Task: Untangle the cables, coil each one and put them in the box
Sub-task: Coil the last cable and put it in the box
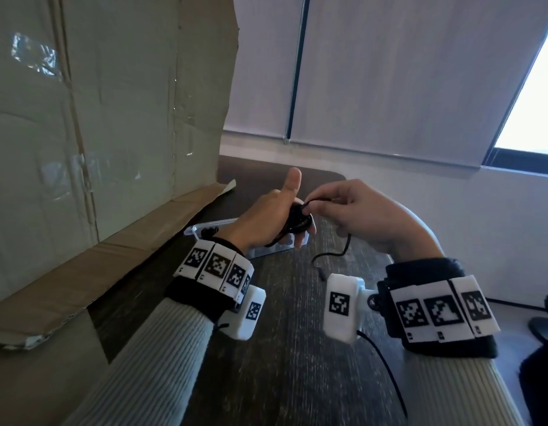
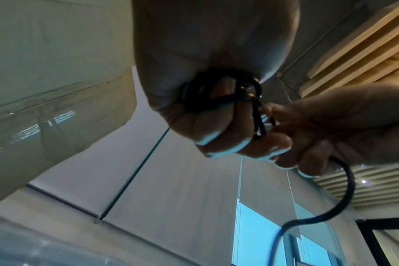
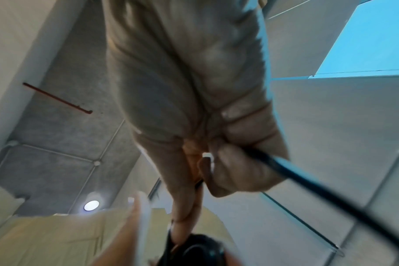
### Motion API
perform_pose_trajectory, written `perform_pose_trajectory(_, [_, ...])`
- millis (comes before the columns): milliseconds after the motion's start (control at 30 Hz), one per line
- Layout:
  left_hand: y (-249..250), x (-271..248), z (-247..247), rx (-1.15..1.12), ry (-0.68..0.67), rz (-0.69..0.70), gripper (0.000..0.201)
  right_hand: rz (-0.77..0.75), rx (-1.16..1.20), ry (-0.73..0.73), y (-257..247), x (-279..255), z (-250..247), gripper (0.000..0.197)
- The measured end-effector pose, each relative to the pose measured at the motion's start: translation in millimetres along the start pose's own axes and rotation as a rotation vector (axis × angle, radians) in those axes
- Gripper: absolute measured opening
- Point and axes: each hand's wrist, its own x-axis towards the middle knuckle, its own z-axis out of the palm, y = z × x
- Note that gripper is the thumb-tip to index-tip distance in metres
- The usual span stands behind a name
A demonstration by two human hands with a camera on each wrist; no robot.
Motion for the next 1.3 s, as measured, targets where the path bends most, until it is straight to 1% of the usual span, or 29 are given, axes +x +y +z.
perform_pose_trajectory(33, [2.9, -2.0, -0.3, -0.065, -0.037, -0.009, 0.087, 0.010, 0.038, 0.006, 2.4, -0.1, -1.8, 0.013])
perform_pose_trajectory(67, [5.7, -4.6, -2.0, -0.087, -0.058, -0.004, 0.075, 0.024, 0.078, 0.024, 5.7, 0.3, -3.2, 0.012])
perform_pose_trajectory(133, [10.2, -8.9, -8.5, -0.010, -0.042, 0.034, 0.046, 0.071, 0.186, 0.102, 13.2, 1.8, -6.6, 0.009])
perform_pose_trajectory(167, [11.4, -10.7, -12.8, 0.023, -0.017, 0.047, 0.033, 0.099, 0.253, 0.136, 16.1, 2.3, -8.3, 0.009])
perform_pose_trajectory(200, [11.7, -12.0, -16.9, 0.010, 0.003, 0.052, 0.024, 0.118, 0.320, 0.158, 18.2, 2.6, -10.3, 0.008])
perform_pose_trajectory(233, [10.9, -12.8, -20.9, -0.052, -0.001, 0.062, 0.018, 0.130, 0.385, 0.172, 19.6, 2.6, -12.5, 0.009])
perform_pose_trajectory(267, [9.2, -12.8, -23.9, -0.136, -0.021, 0.083, 0.017, 0.131, 0.449, 0.179, 20.2, 2.0, -14.8, 0.011])
perform_pose_trajectory(333, [8.2, -11.7, -26.2, -0.298, -0.021, 0.129, 0.020, 0.108, 0.554, 0.179, 19.3, 0.3, -18.0, 0.011])
perform_pose_trajectory(400, [13.6, -9.3, -24.3, -0.489, 0.068, 0.155, 0.022, 0.072, 0.588, 0.197, 17.2, 1.0, -15.8, 0.009])
perform_pose_trajectory(500, [22.8, -5.0, -20.4, -0.783, 0.241, 0.138, 0.024, 0.040, 0.528, 0.257, 13.9, 8.2, -3.3, 0.006])
perform_pose_trajectory(600, [25.0, -0.2, -22.5, -0.946, 0.346, 0.159, 0.029, 0.032, 0.422, 0.259, 11.7, 17.6, 14.5, 0.008])
perform_pose_trajectory(667, [25.3, 1.2, -24.1, -1.045, 0.430, 0.173, 0.029, 0.022, 0.354, 0.198, 9.7, 20.9, 25.6, 0.014])
perform_pose_trajectory(733, [24.3, 2.0, -22.9, -1.085, 0.504, 0.168, 0.028, 0.022, 0.314, 0.079, 6.1, 19.8, 32.6, 0.021])
perform_pose_trajectory(833, [21.7, 3.5, -21.1, -1.005, 0.584, 0.093, 0.030, 0.035, 0.247, -0.123, 1.7, 12.9, 31.0, 0.021])
perform_pose_trajectory(900, [19.8, 4.2, -20.9, -0.912, 0.575, 0.051, 0.029, 0.041, 0.126, -0.235, -0.8, 7.9, 26.1, 0.021])
perform_pose_trajectory(933, [19.0, 4.1, -20.1, -0.874, 0.563, 0.039, 0.027, 0.049, 0.064, -0.269, -2.4, 5.9, 23.9, 0.022])
perform_pose_trajectory(1000, [17.3, 4.1, -17.5, -0.811, 0.561, 0.026, 0.023, 0.059, -0.042, -0.286, -5.7, 3.9, 21.0, 0.025])
perform_pose_trajectory(1033, [16.6, 4.0, -16.0, -0.773, 0.566, 0.026, 0.024, 0.052, -0.095, -0.285, -8.1, 2.9, 20.1, 0.025])
perform_pose_trajectory(1100, [16.1, 3.6, -13.3, -0.730, 0.555, 0.041, 0.033, 0.029, -0.199, -0.295, -13.2, 0.8, 18.8, 0.024])
perform_pose_trajectory(1167, [16.4, 2.2, -13.0, -0.790, 0.499, 0.064, 0.040, 0.008, -0.268, -0.311, -17.5, -1.6, 16.8, 0.023])
perform_pose_trajectory(1300, [17.8, -1.4, -19.1, -0.955, 0.340, 0.081, 0.059, 0.018, -0.284, -0.323, -18.8, -3.8, 15.7, 0.023])
